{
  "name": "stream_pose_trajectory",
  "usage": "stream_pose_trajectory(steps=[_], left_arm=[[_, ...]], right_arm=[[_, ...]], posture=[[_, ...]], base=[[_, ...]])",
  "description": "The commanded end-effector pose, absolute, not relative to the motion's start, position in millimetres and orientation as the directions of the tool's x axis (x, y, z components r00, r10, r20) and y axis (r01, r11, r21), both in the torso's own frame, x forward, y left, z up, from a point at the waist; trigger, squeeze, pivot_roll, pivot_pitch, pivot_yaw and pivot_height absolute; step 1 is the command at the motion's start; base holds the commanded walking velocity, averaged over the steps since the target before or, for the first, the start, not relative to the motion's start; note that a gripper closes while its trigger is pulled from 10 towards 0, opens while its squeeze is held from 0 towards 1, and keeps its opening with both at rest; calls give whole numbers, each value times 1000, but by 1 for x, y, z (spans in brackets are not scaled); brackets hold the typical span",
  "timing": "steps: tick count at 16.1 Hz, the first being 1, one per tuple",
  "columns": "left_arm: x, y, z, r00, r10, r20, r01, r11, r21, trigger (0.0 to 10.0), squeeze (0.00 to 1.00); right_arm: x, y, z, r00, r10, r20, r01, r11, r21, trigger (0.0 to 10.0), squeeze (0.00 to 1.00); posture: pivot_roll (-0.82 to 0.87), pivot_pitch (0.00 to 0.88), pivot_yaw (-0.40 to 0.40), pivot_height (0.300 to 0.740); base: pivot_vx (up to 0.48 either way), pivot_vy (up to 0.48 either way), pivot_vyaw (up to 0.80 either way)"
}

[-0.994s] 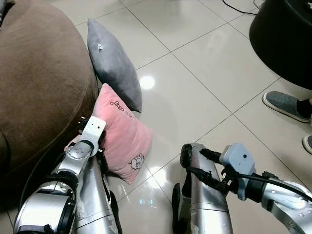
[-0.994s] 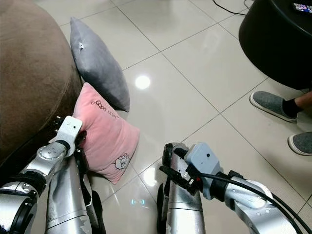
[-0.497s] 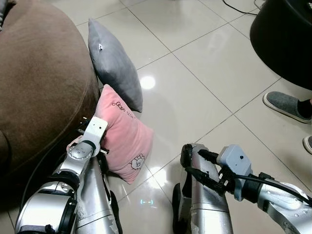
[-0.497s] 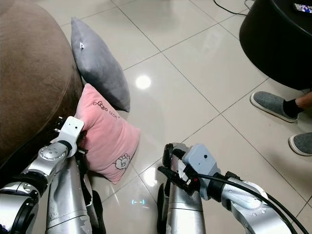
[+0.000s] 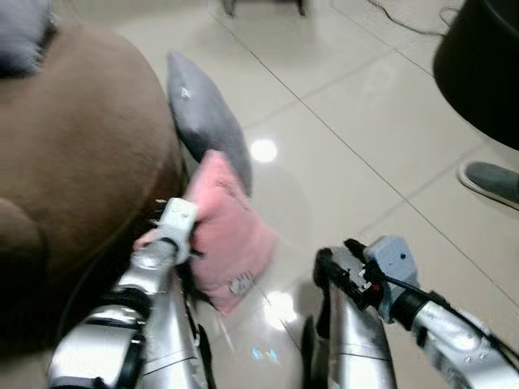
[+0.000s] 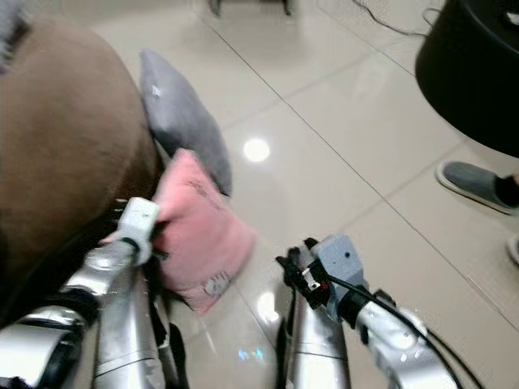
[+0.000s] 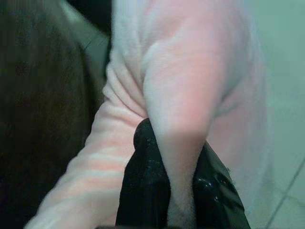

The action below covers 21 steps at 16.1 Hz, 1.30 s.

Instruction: Move the pillow to the sofa from floor

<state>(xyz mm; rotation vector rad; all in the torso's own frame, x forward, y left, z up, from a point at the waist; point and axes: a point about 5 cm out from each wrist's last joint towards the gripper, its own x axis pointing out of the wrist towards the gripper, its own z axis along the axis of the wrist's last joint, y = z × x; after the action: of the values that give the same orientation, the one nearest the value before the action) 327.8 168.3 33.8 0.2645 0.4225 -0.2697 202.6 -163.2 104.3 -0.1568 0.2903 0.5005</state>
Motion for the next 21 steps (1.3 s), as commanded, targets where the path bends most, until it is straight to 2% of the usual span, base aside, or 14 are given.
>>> stream_pose_trajectory(steps=[1,3,4,6,8,10,12,14,17,21], left_arm=[[331,156,40,889,-255,-380,338,926,169,0,0],[338,134,57,909,-320,-269,366,919,145,0,0],[337,133,78,939,-317,-132,336,928,162,0,0],[329,137,94,953,-301,-38,303,937,174,0,0],[308,139,122,955,-286,75,272,949,158,0,0],[289,152,150,964,-222,149,201,969,140,0,0],[281,160,165,969,-164,186,147,984,102,0,0],[276,160,165,970,-163,181,148,984,98,0,0],[266,160,150,990,-109,94,99,990,105,0,0],[273,146,157,982,-154,113,139,982,127,0,0]], right_arm=[[202,-170,104,862,399,-312,-446,890,-97,10000,0],[207,-174,104,901,330,-280,-367,926,-90,10000,0],[209,-172,107,935,283,-216,-298,954,-40,10000,0],[209,-169,108,947,256,-192,-264,965,-13,10000,0],[212,-165,110,963,217,-163,-219,976,4,10000,0],[221,-172,118,987,121,-109,-127,991,-45,10000,0],[230,-172,127,989,134,-64,-137,990,-31,10000,0],[238,-169,133,989,145,-32,-146,989,-24,10000,0],[254,-159,141,983,182,5,-182,983,-11,10000,0],[265,-158,137,983,181,-15,-181,984,3,10000,0]], posture=[[-83,53,47,457],[-68,15,67,457],[-60,0,83,462],[-53,0,90,472],[-34,0,86,487],[-12,0,67,507],[5,0,45,527],[3,0,36,537],[-2,0,-6,562],[27,0,-45,602]], base=[[0,0,0],[0,0,0],[0,0,0],[0,0,0],[0,0,0],[0,0,0],[0,0,0],[0,0,0],[0,0,0],[0,0,0]])
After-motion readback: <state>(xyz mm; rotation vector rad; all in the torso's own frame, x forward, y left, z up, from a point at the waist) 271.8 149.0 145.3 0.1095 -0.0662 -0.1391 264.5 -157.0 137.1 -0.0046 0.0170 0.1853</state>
